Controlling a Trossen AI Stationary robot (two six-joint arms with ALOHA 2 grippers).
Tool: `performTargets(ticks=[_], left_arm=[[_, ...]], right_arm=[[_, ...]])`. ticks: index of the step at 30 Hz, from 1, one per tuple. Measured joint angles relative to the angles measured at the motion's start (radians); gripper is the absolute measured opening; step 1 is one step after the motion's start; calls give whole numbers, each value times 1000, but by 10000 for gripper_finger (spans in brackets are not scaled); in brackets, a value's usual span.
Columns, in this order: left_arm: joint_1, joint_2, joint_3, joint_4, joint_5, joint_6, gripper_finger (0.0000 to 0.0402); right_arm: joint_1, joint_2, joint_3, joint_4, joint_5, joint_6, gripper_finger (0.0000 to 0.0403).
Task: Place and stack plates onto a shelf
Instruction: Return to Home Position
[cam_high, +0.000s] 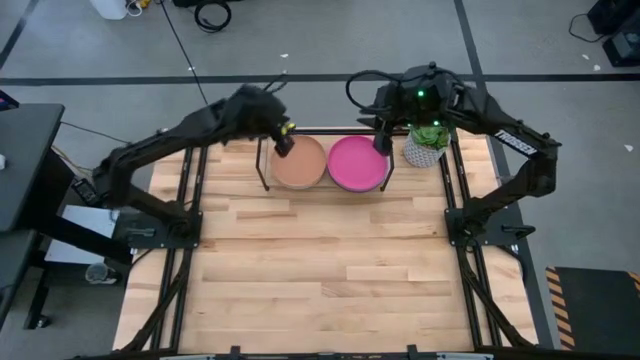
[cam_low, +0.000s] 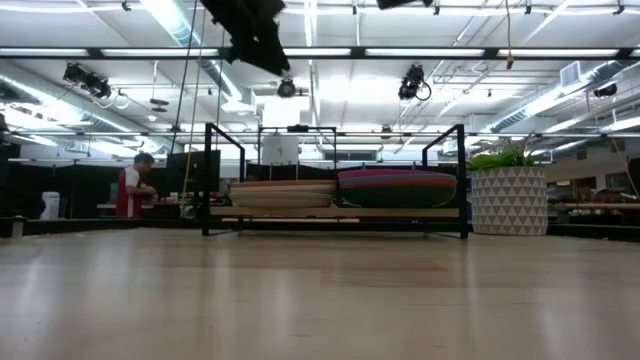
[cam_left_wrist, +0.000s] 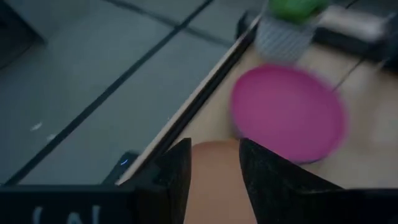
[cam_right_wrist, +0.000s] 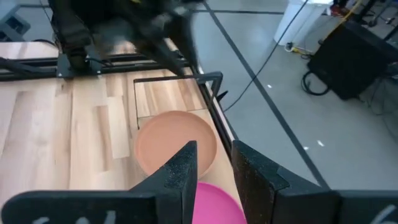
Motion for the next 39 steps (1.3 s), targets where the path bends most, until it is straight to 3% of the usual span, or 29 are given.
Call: performTargets(ticks=[8, 18, 29, 39], left_arm=[[-105, -274, -328, 242, -8, -199, 141], [-244, -569, -692, 555, -13, -381, 141], [-373, -796, -927, 765, -161, -482, 141], [-402, -1001, -1095, 778, -238, -556, 141]], right_arm=[[-42, -134, -392, 353, -85, 75, 107], [-44, -433, -873, 735, -184, 261, 106], [-33, -755, -1224, 900, -126, 536, 83], [-44, -974, -1361, 858, -86, 623, 43]])
